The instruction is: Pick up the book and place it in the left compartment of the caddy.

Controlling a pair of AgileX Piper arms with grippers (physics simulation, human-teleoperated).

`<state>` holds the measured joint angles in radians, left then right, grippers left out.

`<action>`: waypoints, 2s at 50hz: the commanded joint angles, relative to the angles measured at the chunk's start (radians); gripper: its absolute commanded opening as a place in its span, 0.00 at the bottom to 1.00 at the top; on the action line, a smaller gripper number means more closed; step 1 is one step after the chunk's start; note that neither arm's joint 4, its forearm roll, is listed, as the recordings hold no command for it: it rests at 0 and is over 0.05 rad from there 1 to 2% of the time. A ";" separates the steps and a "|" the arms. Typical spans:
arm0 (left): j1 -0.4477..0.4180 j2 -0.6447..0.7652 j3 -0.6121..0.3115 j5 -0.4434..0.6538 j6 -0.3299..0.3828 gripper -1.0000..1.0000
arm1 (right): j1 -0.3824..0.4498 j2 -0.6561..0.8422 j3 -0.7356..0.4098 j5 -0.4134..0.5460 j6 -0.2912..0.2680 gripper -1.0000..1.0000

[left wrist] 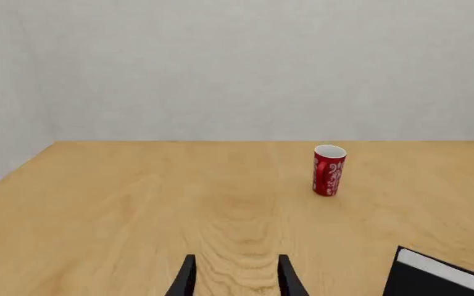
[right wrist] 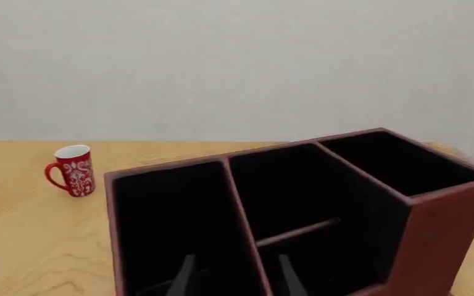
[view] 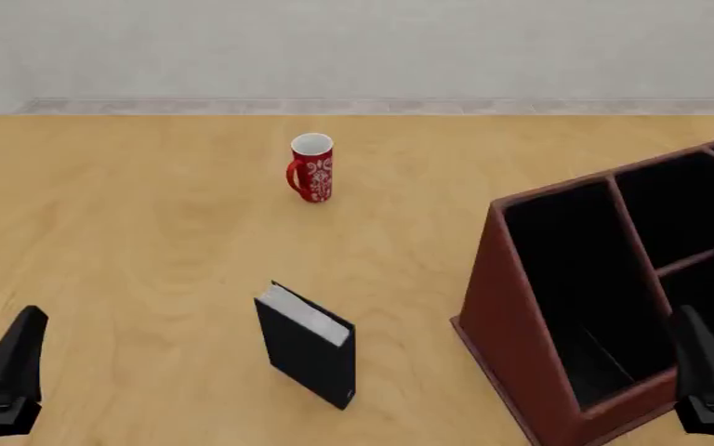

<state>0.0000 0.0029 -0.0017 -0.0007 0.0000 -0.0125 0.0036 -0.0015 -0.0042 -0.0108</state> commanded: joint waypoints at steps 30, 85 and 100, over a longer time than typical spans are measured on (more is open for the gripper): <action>0.000 0.005 -0.003 -0.001 0.000 1.00 | 0.097 0.017 -0.048 0.014 -0.019 1.00; 0.000 0.005 -0.003 -0.001 0.000 1.00 | 0.688 0.555 -0.480 0.115 -0.184 1.00; 0.000 0.005 -0.003 -0.001 0.000 1.00 | 0.839 0.717 -0.546 0.103 -0.181 1.00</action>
<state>0.0000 0.0075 -0.0043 -0.0019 0.0000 0.7409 0.6190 -0.5111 0.1116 -0.1833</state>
